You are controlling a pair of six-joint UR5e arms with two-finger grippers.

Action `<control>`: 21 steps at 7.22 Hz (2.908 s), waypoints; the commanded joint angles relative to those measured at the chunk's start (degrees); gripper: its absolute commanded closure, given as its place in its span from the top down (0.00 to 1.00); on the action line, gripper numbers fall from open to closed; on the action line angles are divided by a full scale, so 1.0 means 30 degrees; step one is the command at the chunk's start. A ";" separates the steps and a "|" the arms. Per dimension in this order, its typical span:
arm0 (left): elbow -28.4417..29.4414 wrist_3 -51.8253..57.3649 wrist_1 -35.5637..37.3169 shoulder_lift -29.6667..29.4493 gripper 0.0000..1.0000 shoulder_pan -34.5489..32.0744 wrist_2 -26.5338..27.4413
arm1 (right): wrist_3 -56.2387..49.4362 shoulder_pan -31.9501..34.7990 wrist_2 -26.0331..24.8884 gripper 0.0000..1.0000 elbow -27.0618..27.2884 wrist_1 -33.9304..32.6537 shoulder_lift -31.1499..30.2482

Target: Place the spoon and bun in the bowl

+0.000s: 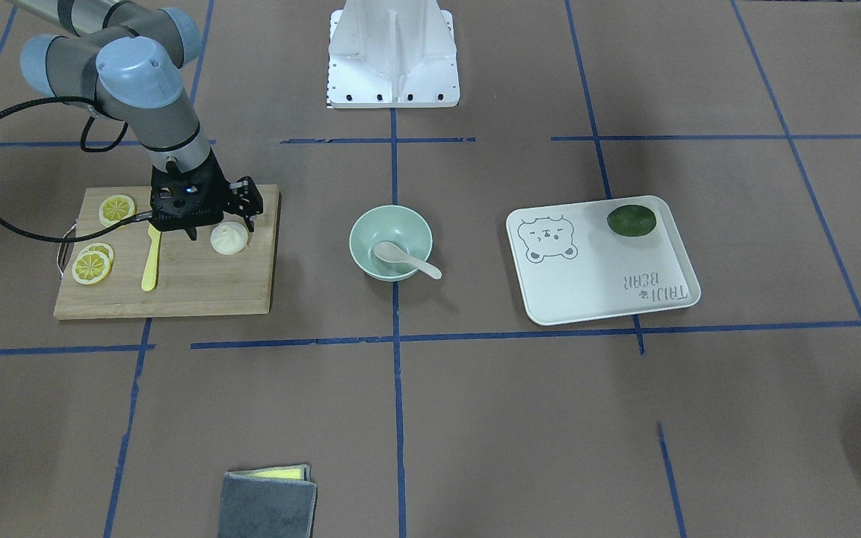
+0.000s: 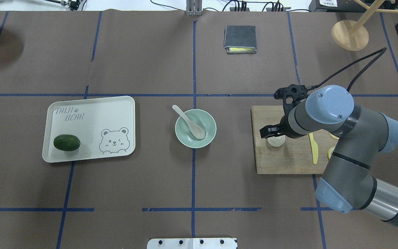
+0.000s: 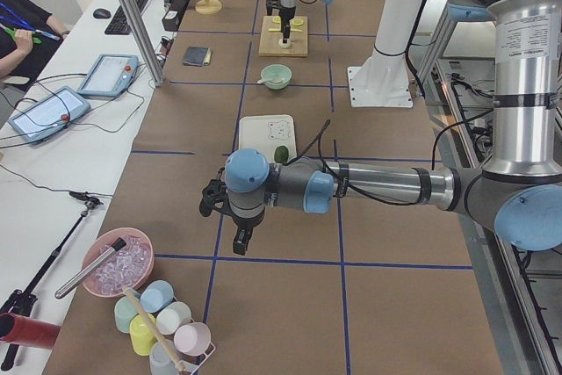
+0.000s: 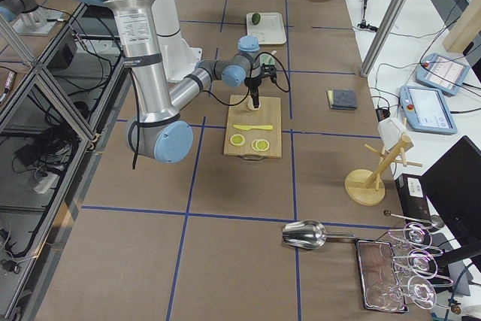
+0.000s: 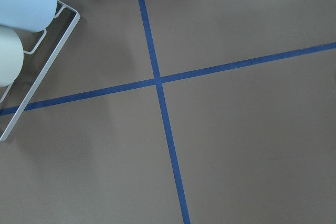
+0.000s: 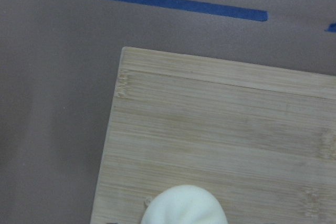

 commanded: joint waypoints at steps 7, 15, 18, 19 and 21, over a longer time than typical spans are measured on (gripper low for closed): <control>-0.0002 -0.0011 0.0000 -0.0093 1.00 0.0000 0.0010 | 0.0123 -0.0026 -0.0056 0.00 0.0442 0.0011 0.0178; -0.0002 -0.0011 0.0000 -0.0122 1.00 0.0029 -0.0019 | 0.3609 -0.2132 -0.2747 0.00 -0.4417 -0.3885 0.9523; 0.0027 -0.0011 0.0000 -0.0122 1.00 0.0029 -0.0048 | 0.4400 -0.2369 -0.2927 0.00 -0.5527 -0.3856 1.0577; 0.0028 -0.0011 0.0000 -0.0093 1.00 0.0029 -0.0048 | 0.4373 -0.2602 -0.3478 0.00 -0.5851 -0.3856 1.0550; 0.0028 -0.0011 0.0000 -0.0122 1.00 0.0029 -0.0048 | 0.4372 -0.2780 -0.3659 0.36 -0.6088 -0.3768 1.0521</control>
